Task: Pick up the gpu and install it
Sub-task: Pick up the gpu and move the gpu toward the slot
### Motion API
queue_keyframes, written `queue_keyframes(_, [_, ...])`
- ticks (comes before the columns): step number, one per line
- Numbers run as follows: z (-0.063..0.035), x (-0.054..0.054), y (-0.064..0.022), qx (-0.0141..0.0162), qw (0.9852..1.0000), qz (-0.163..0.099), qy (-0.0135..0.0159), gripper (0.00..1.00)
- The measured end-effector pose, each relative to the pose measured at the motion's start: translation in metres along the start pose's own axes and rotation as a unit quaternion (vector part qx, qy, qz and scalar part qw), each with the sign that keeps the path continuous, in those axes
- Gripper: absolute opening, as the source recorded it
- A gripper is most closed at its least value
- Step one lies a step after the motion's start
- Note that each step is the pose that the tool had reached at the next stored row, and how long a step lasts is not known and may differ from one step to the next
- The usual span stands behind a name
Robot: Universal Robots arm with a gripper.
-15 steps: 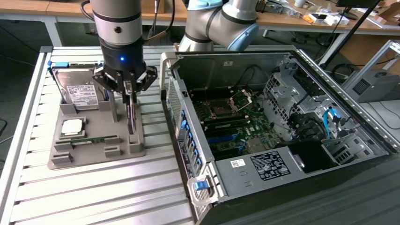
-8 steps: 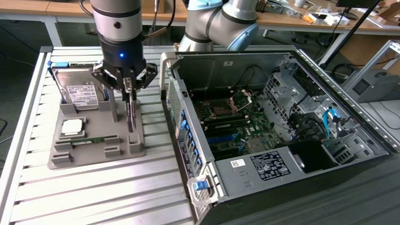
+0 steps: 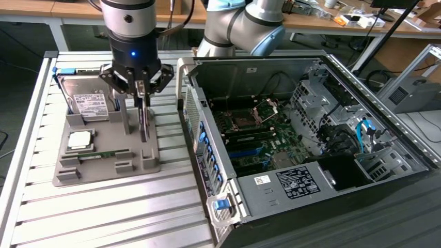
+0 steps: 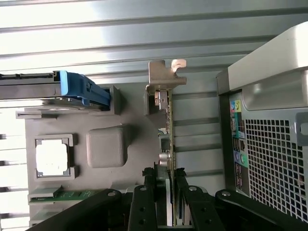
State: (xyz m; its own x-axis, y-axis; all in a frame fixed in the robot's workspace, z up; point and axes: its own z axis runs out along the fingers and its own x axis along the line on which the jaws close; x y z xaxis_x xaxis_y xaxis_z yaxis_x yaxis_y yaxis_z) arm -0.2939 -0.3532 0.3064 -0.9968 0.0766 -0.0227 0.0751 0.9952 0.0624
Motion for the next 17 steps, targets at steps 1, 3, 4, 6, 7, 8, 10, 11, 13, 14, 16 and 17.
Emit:
queue_keyframes(1, [-0.0009,0.000,0.0001,-0.0001,1.0000,0.000,0.0000,0.27])
queue_keyframes(3, [-0.0026,0.000,0.0001,-0.0003,1.0000,0.000,0.0000,0.27])
queue_keyframes(4, [-0.0034,0.000,0.0002,-0.0004,1.0000,0.000,0.0000,0.27])
queue_keyframes(6, [-0.0052,0.000,0.0003,-0.0005,1.0000,0.000,0.0000,0.27])
queue_keyframes(7, [-0.0071,0.000,0.0004,-0.0006,1.0000,0.000,0.0000,0.27])
queue_keyframes(8, [-0.0080,0.000,0.0005,-0.0007,1.0000,0.000,0.0000,0.27])
queue_keyframes(10, [-0.0100,0.000,0.0006,-0.0009,1.0000,0.000,0.0001,0.27])
queue_keyframes(11, [-0.0110,0.000,0.0007,-0.0009,1.0000,0.000,0.0001,0.27])
queue_keyframes(13, [-0.0130,0.000,0.0008,-0.0011,1.0000,0.000,0.0001,0.27])
queue_keyframes(14, [-0.0141,0.000,0.0009,-0.0013,1.0000,0.000,0.0001,0.27])
queue_keyframes(16, [-0.0157,0.000,0.0010,-0.0016,1.0000,0.000,0.0001,0.27])
queue_keyframes(17, [-0.0163,0.000,0.0010,-0.0017,1.0000,0.000,0.0001,0.27])
